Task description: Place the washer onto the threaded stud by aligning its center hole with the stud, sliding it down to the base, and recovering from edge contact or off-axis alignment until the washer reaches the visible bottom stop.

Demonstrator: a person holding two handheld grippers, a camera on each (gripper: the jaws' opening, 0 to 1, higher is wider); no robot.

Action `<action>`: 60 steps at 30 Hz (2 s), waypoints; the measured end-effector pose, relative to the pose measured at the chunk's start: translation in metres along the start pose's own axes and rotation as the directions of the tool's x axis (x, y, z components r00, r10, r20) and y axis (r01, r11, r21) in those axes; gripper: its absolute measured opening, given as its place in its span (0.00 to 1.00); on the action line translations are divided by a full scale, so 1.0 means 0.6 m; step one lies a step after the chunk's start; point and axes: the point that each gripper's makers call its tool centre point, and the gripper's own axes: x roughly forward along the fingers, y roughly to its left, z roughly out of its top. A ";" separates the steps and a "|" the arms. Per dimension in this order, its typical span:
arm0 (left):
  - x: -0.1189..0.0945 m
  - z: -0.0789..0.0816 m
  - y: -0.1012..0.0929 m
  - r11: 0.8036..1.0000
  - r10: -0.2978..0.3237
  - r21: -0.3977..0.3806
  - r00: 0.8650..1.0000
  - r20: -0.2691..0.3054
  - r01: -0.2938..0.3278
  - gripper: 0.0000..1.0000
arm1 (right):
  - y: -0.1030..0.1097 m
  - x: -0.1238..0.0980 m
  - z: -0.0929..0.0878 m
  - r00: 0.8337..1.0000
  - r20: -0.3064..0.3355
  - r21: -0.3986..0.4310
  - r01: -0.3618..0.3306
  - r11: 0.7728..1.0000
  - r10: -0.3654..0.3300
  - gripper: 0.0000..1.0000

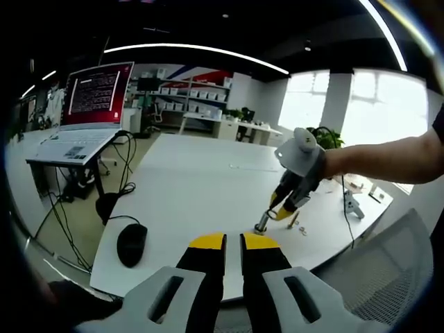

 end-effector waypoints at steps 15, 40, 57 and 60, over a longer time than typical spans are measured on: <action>0.000 0.002 0.001 1.000 0.003 -0.006 1.000 0.006 -0.003 0.05 | -0.015 0.023 0.001 1.000 -0.013 -0.015 0.005 1.000 -0.005 0.23; 0.000 0.003 0.001 1.000 0.006 -0.010 1.000 0.010 -0.006 0.05 | -0.009 0.106 -0.027 0.993 -0.094 0.000 -0.071 0.997 0.071 0.23; 0.000 0.002 0.001 1.000 0.006 -0.010 1.000 0.010 -0.006 0.05 | 0.004 0.023 0.007 0.996 0.091 0.001 0.015 1.000 -0.015 0.42; 0.000 0.002 0.001 1.000 0.005 -0.009 1.000 0.009 -0.005 0.05 | 0.010 -0.024 0.010 0.986 0.155 0.033 0.050 0.998 -0.055 0.42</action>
